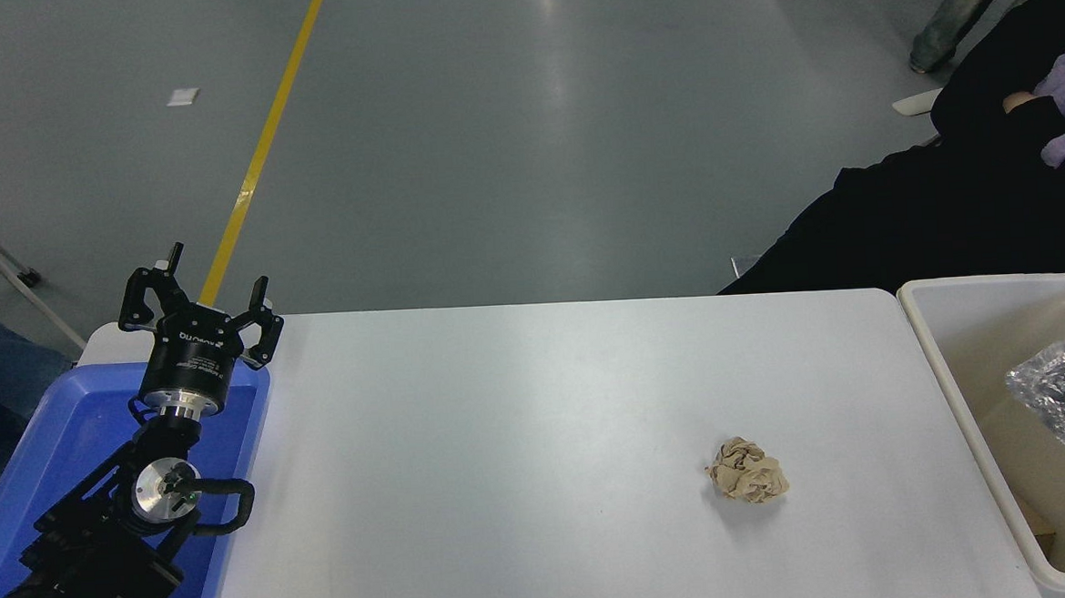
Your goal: Pick up foil plate and place in dustbin
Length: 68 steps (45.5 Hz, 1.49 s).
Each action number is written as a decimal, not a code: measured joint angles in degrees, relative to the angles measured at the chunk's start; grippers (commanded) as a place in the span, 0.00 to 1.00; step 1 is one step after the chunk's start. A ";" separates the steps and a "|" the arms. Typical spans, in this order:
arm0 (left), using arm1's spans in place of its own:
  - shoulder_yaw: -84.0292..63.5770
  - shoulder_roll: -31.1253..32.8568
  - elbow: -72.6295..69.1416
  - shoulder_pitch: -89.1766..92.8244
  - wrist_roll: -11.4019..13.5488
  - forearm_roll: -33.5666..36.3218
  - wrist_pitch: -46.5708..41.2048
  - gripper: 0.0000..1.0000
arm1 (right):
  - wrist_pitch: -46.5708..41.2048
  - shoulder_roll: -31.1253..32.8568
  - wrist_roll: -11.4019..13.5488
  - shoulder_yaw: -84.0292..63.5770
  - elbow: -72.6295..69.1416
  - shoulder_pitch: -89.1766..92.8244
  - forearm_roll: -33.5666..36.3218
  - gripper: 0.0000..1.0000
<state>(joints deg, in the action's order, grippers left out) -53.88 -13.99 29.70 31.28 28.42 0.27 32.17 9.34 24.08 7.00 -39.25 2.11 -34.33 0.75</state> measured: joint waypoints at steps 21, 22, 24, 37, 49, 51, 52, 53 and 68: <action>0.01 0.00 0.00 0.01 0.00 0.03 0.00 0.98 | 3.49 0.34 -0.06 0.61 -0.68 -0.85 0.04 0.88; 0.01 0.00 0.00 0.00 0.00 0.03 0.00 0.98 | 3.53 0.35 -0.06 0.62 -0.73 -0.90 0.04 0.88; 0.01 0.00 0.00 0.01 0.00 0.03 0.00 0.98 | 3.59 0.38 -0.06 0.65 -0.94 -1.02 0.04 0.88; 0.01 -0.01 0.00 0.00 -0.01 0.00 0.00 0.98 | 3.49 3.99 0.05 0.64 -9.58 -5.19 0.07 0.92; 0.05 0.00 0.01 0.01 -0.04 0.01 0.00 0.98 | 2.69 13.18 0.18 -3.15 -30.65 -16.34 0.07 1.00; 0.08 0.01 0.01 0.01 -0.04 0.00 0.00 0.98 | 2.45 14.75 0.17 -5.54 -35.73 -18.94 0.07 1.00; 0.09 0.01 0.01 0.01 -0.04 0.01 0.00 0.98 | 2.33 15.21 0.21 -6.79 -37.70 -20.16 0.13 1.00; 0.10 0.01 0.00 0.00 -0.04 0.04 0.00 0.98 | 2.25 15.58 0.22 -7.86 -39.58 -21.28 0.11 1.00; 0.16 -0.01 0.00 0.01 -0.03 0.08 0.07 0.98 | -6.96 19.22 0.15 -28.29 -67.70 -47.39 0.11 1.00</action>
<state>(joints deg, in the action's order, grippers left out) -53.72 -14.00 29.70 31.29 28.38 0.35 32.24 2.38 43.30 7.15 -67.54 -65.60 -81.72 0.86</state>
